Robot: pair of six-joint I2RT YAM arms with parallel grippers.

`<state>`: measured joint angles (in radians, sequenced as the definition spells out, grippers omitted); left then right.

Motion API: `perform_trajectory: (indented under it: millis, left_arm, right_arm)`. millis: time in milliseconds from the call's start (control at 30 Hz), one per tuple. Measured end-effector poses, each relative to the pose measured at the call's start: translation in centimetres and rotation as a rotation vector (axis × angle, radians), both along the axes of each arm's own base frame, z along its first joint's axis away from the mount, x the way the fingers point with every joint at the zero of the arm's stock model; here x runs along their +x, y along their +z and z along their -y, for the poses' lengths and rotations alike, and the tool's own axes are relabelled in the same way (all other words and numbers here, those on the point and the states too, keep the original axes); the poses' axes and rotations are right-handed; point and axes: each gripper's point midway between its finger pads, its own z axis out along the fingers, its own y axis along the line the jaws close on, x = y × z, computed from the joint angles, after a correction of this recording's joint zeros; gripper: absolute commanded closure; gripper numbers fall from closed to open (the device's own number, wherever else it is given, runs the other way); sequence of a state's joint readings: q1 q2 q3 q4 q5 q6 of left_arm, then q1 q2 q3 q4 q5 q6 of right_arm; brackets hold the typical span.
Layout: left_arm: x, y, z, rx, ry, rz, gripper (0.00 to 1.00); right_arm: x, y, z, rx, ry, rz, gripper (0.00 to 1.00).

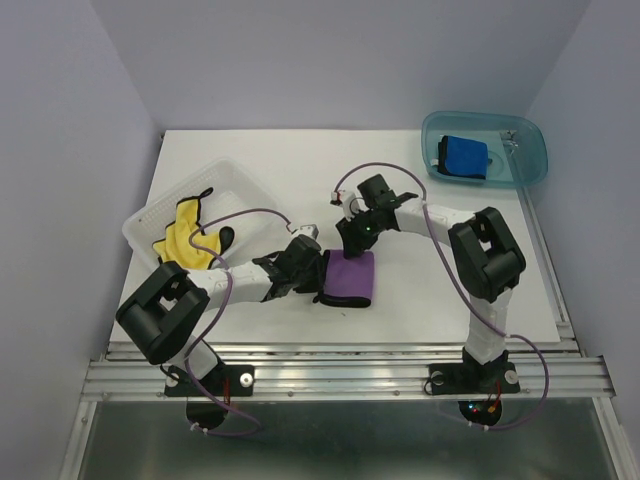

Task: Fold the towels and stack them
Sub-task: Neatly place the folded towel into the bin

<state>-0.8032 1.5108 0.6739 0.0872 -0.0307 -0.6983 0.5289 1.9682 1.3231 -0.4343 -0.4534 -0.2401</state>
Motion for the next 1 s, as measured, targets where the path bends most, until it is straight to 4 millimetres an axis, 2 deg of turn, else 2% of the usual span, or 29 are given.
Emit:
perform_trajectory:
  millis: [167,200,233,300,333,367,400,433,500,633,867,1000]
  left_arm:
    - [0.1,0.1,-0.1,0.007,-0.005,0.007,0.90]
    - [0.1,0.1,-0.1,0.009,-0.005,0.007,0.88]
    - [0.2,0.1,-0.1,0.013,-0.005,0.010,0.78]
    - [0.3,0.2,-0.2,0.023,-0.005,0.015,0.73]
    - [0.4,0.3,-0.2,0.030,-0.002,0.016,0.65]
    - [0.5,0.4,-0.3,0.037,-0.002,0.019,0.62]
    - [0.7,0.6,-0.3,0.043,-0.001,0.022,0.56]
    - [0.8,0.8,-0.3,0.047,-0.001,0.028,0.42]
    - [1.3,1.6,-0.3,0.051,-0.003,0.050,0.30]
    - [2.1,5.0,-0.2,0.024,0.008,0.120,0.01]
    - [3.3,11.2,-1.2,-0.022,0.072,0.257,0.01]
    - [3.6,12.7,-2.9,-0.003,0.128,0.298,0.01]
  right_arm:
    - [-0.8,-0.5,0.0,0.014,0.011,-0.007,0.69]
    - [-0.9,-0.5,0.0,0.015,0.013,-0.005,0.78]
    - [-1.2,-0.6,0.0,0.016,0.015,-0.004,0.84]
    - [-1.6,-0.7,0.0,0.015,0.020,-0.006,0.97]
    - [-1.7,-0.7,0.0,0.011,0.017,-0.003,0.99]
    - [-1.7,-0.7,0.0,0.010,0.011,-0.001,0.99]
    - [-1.7,-0.6,0.1,0.001,0.001,0.006,0.99]
    - [-1.7,-0.6,0.2,-0.004,-0.011,0.007,0.99]
    - [-1.5,-0.5,0.9,-0.028,-0.047,0.031,0.99]
    - [-0.7,1.2,2.5,-0.082,-0.139,0.111,0.99]
    - [4.2,6.2,6.3,-0.206,-0.382,0.365,0.99]
    - [7.1,8.7,8.9,-0.277,-0.498,0.483,0.99]
